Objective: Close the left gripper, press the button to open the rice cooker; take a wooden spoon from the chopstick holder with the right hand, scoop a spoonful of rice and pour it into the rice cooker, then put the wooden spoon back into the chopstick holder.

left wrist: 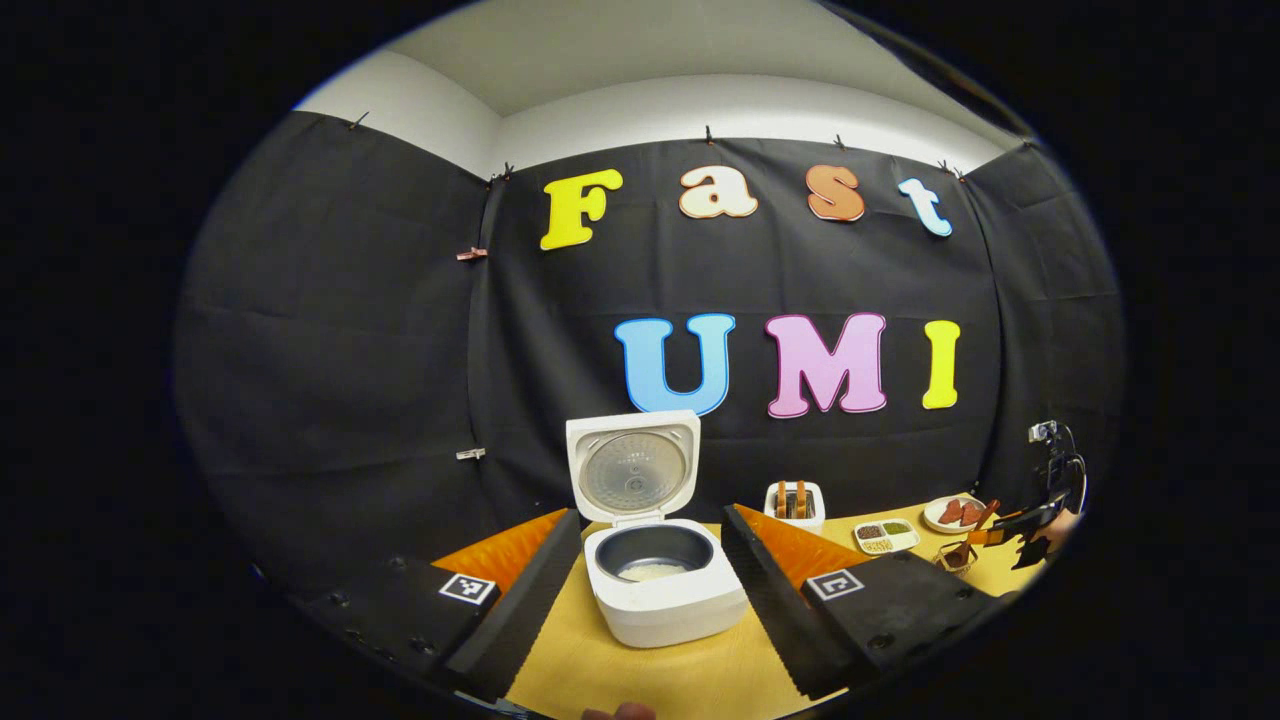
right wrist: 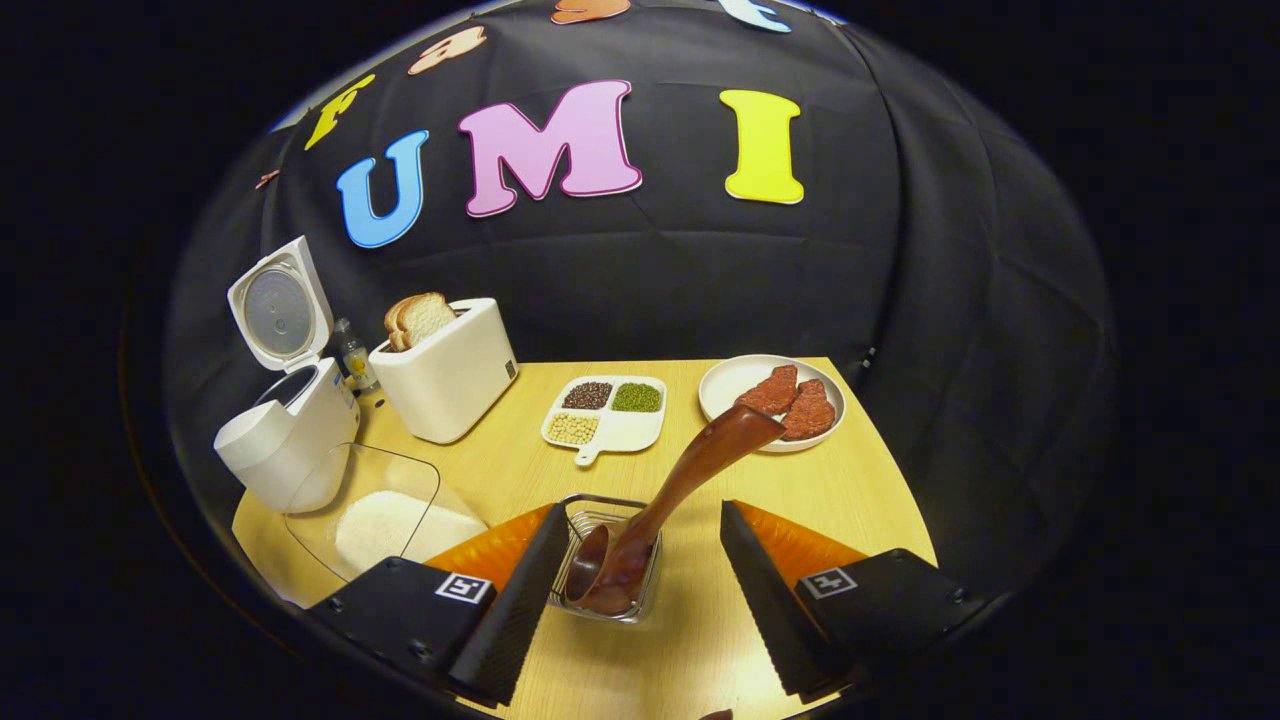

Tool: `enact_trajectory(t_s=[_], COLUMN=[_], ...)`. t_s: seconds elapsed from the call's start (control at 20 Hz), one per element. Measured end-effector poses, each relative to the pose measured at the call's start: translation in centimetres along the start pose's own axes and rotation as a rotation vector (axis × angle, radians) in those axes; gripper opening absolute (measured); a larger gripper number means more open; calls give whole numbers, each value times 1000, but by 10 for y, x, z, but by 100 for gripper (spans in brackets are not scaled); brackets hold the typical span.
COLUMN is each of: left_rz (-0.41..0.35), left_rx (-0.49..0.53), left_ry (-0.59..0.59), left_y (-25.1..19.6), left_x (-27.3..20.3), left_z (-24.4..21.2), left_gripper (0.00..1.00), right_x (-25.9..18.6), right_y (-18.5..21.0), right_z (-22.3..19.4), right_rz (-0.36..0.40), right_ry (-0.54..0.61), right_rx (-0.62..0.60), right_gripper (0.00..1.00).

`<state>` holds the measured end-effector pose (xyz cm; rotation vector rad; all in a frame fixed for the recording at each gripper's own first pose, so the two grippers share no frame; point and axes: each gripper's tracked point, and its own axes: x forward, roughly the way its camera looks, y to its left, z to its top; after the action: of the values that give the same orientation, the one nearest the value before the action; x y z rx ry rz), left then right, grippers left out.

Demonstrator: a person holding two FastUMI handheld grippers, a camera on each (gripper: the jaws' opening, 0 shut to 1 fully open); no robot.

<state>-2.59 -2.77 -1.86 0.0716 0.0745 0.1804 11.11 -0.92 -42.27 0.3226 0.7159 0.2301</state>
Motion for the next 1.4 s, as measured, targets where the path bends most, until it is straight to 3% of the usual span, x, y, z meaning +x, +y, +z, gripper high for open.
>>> enact_trajectory(t_s=[0.2, 0.25, 0.3, 0.35, 0.4, 0.6, 0.85, 1.0, 1.1, 1.15, 1.4], left_rz=[23, 26, 29, 30, 31, 39, 55, 59, 60, 62, 62], left_rx=[2, 5, 11, 15, 17, 2, 20, 27, 24, 21, 23], left_ry=[16, 16, 16, 19, 23, 55, 69, 72, 74, 79, 80], left_y=[9, 10, 12, 13, 16, 24, 36, 38, 39, 40, 41], left_x=[-10, -12, -14, -16, -17, -21, -29, -32, -32, -30, -27], left_z=[-4, -4, -5, -6, -10, -22, -29, -31, -34, -35, -36], left_gripper=[97, 97, 97, 97, 97, 97, 97, 97, 97, 97, 97], right_x=[27, 31, 32, 31, 29, 41, 60, 71, 53, 56, 56], right_y=[2, 0, -4, -5, -1, 3, 4, -5, -3, 0, -4], right_z=[4, 7, 11, 16, 20, 6, 6, 10, 18, 18, 17], right_rz=[40, 34, 25, 32, 47, 78, 110, 65, 105, 104, 109], right_ry=[-4, -10, -25, -48, -63, -18, 30, 1, 4, 9, 32], right_rx=[88, 100, 106, 112, 114, 121, 315, 302, 324, 321, 366], right_gripper=[81, 65, 59, 37, 45, 45, 45, 46, 23, 19, 18])
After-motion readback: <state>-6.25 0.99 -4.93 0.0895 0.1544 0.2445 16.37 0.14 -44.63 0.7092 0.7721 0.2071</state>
